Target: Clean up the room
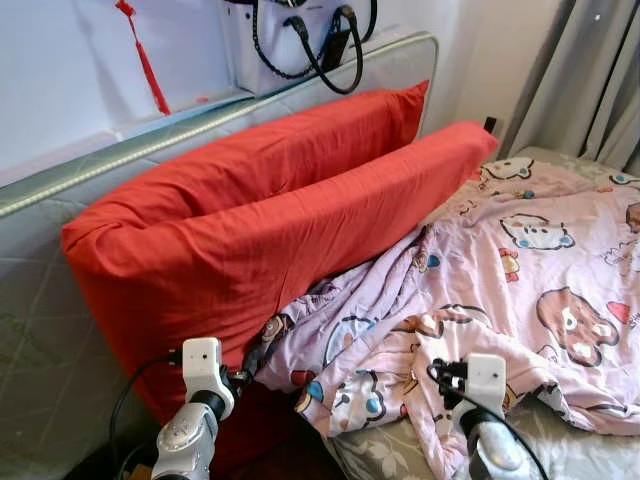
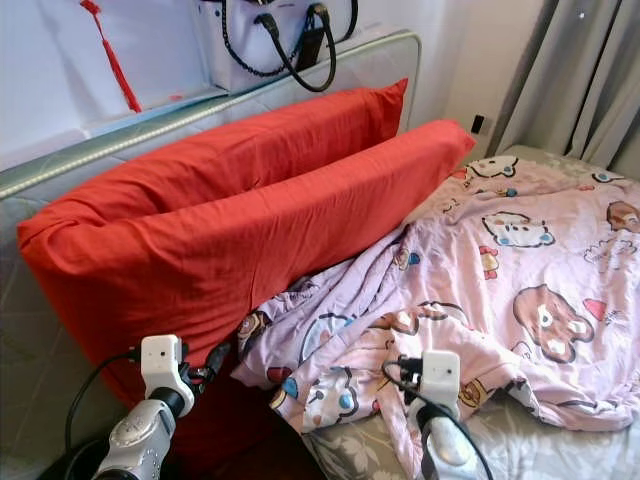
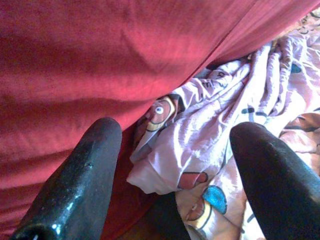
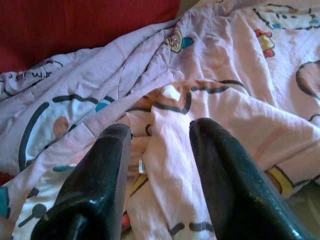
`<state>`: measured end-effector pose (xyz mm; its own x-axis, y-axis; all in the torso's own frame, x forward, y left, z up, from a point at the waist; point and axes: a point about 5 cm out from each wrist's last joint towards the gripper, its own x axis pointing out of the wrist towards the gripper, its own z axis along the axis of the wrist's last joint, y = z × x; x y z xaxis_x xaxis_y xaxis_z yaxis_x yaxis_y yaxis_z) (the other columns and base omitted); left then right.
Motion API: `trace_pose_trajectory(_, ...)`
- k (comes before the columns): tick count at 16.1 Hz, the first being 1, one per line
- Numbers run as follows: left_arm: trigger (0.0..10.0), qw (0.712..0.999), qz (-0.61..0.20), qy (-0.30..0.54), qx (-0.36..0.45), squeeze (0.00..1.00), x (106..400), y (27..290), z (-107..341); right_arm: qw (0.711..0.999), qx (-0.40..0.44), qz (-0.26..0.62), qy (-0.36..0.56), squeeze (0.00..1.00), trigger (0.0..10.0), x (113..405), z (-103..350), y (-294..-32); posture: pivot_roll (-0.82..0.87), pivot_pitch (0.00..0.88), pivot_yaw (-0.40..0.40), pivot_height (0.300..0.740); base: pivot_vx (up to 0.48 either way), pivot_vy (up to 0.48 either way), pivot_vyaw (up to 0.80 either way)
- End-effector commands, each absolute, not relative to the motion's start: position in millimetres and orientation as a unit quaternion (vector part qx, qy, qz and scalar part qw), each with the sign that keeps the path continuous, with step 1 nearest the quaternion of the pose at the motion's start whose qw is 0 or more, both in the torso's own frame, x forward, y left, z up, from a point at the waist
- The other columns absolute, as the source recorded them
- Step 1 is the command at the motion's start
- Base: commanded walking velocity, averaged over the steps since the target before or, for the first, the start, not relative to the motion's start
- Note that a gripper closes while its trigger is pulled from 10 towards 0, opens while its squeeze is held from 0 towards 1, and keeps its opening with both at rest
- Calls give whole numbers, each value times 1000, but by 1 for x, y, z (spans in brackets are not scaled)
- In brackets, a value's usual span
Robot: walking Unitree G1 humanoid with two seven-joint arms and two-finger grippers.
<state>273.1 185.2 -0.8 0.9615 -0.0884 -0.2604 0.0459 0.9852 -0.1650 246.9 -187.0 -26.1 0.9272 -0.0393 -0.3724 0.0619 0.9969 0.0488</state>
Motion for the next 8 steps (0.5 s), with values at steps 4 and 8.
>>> trace_pose_trajectory(4,10000,988,-40,125,-85,0,278,182,4,983,28,-21,181,0,10000,250,-24,-180,-21,0,28,740,0,0,0)
trace_pose_trajectory(8,10000,988,-45,122,-85,0,278,182,5,982,21,-21,187,0,10000,251,-24,-180,-21,0,29,705,0,0,0)
